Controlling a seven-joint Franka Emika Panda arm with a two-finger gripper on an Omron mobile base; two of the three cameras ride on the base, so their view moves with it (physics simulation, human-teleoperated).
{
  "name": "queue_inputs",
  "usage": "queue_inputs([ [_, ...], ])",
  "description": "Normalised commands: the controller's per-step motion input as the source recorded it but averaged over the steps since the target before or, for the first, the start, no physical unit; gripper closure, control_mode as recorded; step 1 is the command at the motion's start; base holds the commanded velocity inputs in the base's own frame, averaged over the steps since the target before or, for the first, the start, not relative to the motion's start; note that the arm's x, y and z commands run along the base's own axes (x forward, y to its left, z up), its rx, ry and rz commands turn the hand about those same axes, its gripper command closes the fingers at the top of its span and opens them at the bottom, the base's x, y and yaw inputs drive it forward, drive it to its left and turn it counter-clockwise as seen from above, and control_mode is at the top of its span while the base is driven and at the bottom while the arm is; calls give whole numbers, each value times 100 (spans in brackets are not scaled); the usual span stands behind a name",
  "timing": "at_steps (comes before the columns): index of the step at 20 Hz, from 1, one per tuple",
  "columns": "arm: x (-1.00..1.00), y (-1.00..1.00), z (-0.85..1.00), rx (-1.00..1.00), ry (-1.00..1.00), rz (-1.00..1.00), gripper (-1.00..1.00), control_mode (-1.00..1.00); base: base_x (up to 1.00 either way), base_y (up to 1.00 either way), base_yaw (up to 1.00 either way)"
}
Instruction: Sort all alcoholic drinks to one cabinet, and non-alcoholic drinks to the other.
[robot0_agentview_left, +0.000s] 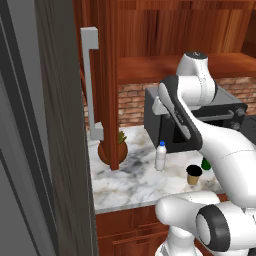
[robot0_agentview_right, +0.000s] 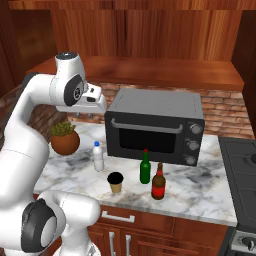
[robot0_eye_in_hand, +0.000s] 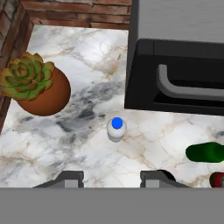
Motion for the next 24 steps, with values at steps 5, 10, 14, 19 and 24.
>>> queue_inputs([
  [5, -8, 2, 0, -1, 0, 0, -100, -100, 0, 0, 0],
  [10, -15, 11, 0, -6, 0, -1, -100, -100, 0, 0, 0],
  [14, -5, 19, 0, -5, 0, -8, -100, -100, 0, 0, 0],
  [19, -2, 15, -14, -3, 0, -17, -100, -100, 0, 0, 0],
  [24, 0, 3, -33, 0, -1, -29, -100, -100, 0, 0, 0],
])
